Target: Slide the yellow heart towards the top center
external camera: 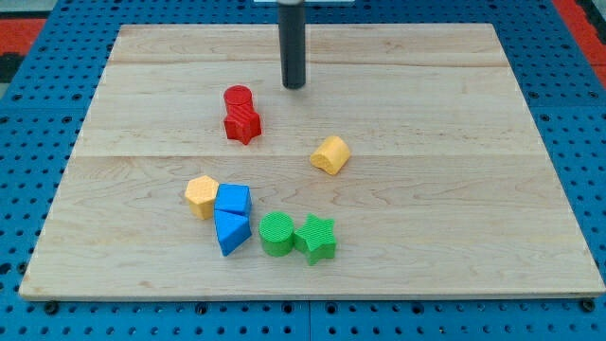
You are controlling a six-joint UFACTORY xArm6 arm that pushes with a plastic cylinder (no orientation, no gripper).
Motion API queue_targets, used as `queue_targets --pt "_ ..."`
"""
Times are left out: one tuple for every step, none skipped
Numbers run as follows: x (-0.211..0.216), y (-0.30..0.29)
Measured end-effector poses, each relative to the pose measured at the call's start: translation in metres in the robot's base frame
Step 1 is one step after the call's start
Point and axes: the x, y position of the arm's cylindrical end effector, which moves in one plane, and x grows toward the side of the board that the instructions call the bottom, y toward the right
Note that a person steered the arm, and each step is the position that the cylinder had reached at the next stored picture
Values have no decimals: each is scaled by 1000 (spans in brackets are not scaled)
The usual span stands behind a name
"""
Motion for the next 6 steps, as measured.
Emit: queue_targets --pt "35 18" --pt "26 53" --pt "69 138" --pt "131 118" --pt "145 37" --pt "101 38"
